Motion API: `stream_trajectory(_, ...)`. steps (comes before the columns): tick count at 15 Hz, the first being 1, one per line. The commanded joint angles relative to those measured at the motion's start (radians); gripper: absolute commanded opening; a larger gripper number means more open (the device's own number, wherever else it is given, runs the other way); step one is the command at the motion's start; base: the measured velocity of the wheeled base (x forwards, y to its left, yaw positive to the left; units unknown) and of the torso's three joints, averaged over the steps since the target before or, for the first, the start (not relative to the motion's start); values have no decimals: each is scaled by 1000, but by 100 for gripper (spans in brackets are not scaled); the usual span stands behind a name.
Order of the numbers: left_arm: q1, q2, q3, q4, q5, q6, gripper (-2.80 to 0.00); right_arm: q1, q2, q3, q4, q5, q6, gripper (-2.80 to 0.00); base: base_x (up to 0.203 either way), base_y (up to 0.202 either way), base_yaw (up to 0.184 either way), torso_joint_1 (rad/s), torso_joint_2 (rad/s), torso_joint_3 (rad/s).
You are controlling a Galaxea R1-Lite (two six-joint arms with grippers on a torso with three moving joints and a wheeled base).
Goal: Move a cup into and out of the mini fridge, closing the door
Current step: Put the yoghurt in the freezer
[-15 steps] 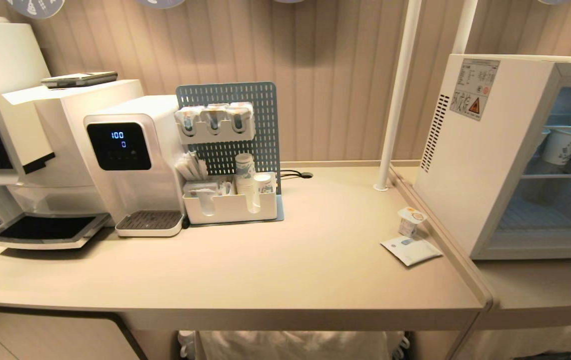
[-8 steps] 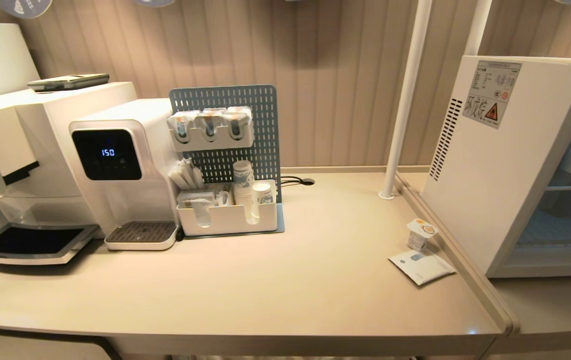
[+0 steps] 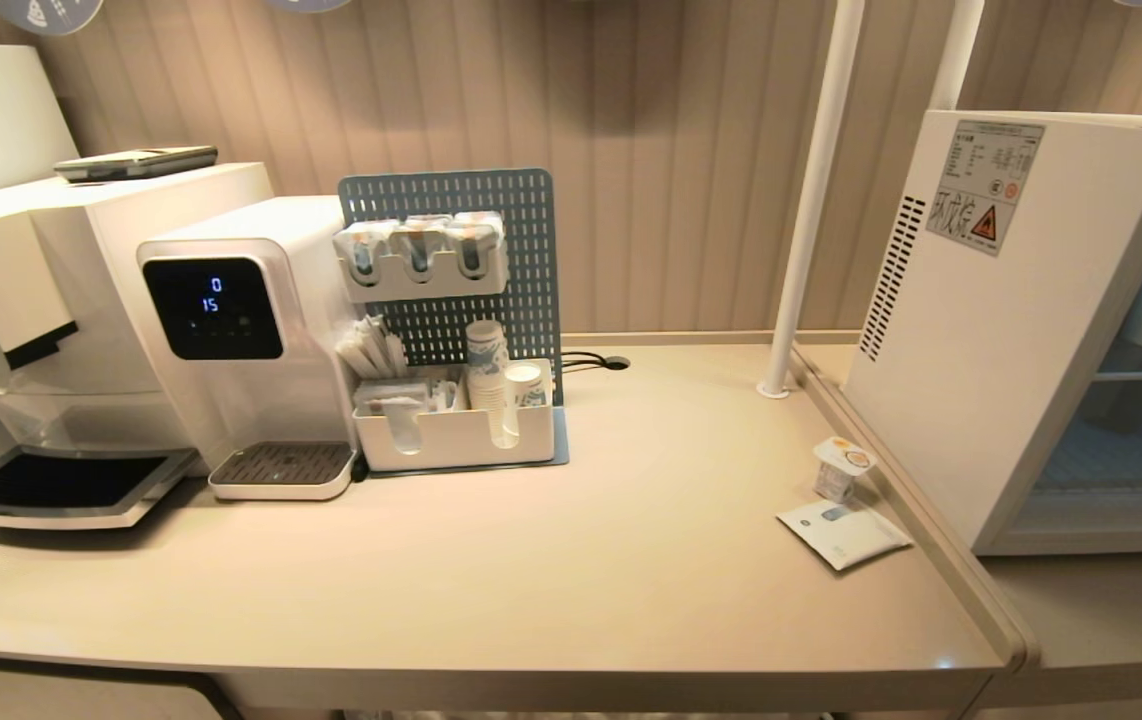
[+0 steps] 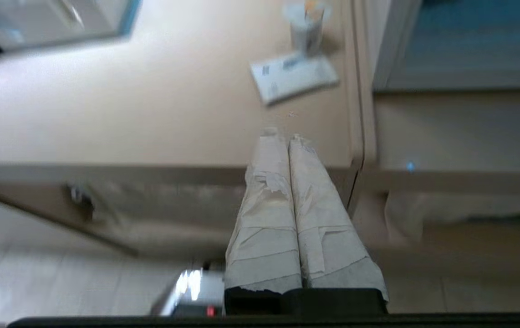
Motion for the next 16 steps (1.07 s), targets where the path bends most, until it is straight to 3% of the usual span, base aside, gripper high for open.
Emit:
stream_trajectory(1,0,1,0,0,5,-9,-280,13,469,-17,-13,21,-28,-280,0,0,0,0,0,0)
stream_trajectory(6,0,1,0,0,12,-17,-280,22,1028,-110,-123,51,-82,-280,0,0,0,0,0,0)
stream_trajectory(9,0,1,0,-2,12,-23,-280,21,1214,-299,-65,61,-69,-280,0,0,0,0,0,0)
stream_trajectory(10,0,1,0,-2,12,-23,-280,21,1248,-327,-101,64,-49,-280,0,0,0,0,0,0)
stream_trajectory(13,0,1,0,-2,12,-24,-280,21,1294,-319,-457,58,-1,-280,0,0,0,0,0,0)
stream_trajectory(16,0,1,0,-2,12,-24,-280,15,1317,-269,-701,39,64,-280,0,0,0,0,0,0)
